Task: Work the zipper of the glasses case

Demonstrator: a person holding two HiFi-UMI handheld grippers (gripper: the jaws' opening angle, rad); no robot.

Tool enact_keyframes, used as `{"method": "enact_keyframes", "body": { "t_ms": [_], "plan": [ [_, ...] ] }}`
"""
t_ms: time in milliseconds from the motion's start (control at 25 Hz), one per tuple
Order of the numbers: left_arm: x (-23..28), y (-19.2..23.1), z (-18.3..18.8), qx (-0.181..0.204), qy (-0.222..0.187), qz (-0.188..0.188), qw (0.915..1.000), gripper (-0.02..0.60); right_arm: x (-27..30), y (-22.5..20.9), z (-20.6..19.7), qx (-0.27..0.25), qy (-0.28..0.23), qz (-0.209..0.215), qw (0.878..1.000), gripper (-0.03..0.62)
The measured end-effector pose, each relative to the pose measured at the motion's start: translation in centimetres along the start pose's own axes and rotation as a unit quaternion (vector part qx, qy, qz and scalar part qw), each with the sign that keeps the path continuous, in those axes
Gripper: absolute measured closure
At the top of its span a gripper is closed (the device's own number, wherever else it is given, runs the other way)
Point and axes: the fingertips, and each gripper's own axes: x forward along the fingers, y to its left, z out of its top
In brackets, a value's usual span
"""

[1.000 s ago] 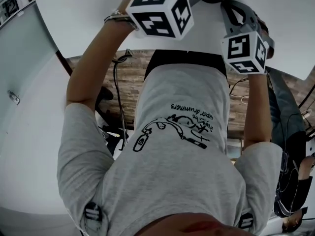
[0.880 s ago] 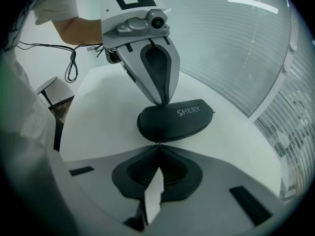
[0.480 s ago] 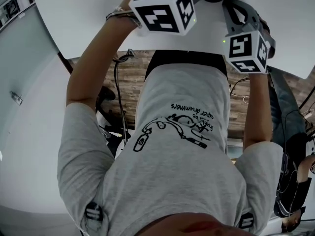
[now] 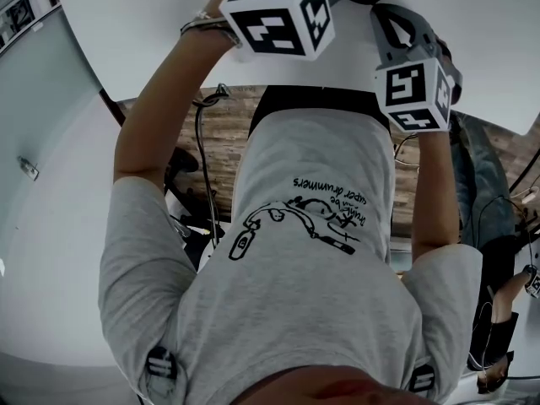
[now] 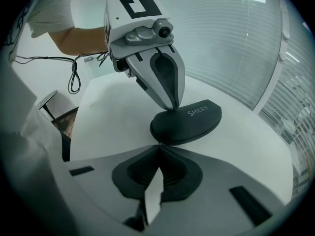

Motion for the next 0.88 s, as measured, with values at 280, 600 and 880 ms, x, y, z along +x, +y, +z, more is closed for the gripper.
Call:
{"method": "enact_keyframes", "body": {
  "t_ms": [280, 600, 880],
  "plan": [
    [-0.2, 0.1, 0.4, 0.001, -0.004, 0.004, 1.0, 0.56, 0.3, 1.4, 1.2, 0.028, -0.011, 0.011, 0.999, 0.588],
    [-0.1, 0.6, 0.8, -0.001, -0.008, 0.012, 0.9999, 0.56, 0.8, 1.5, 2.2, 0.068, -0.019, -0.006, 0.997, 0.586],
    [0.7, 1.2, 2.4, -0.016, -0.042, 0.037, 0.9983, 0.56, 0.3, 0.5, 1.1, 0.058, -0.02, -0.032, 0.998, 0.558]
  ]
}}
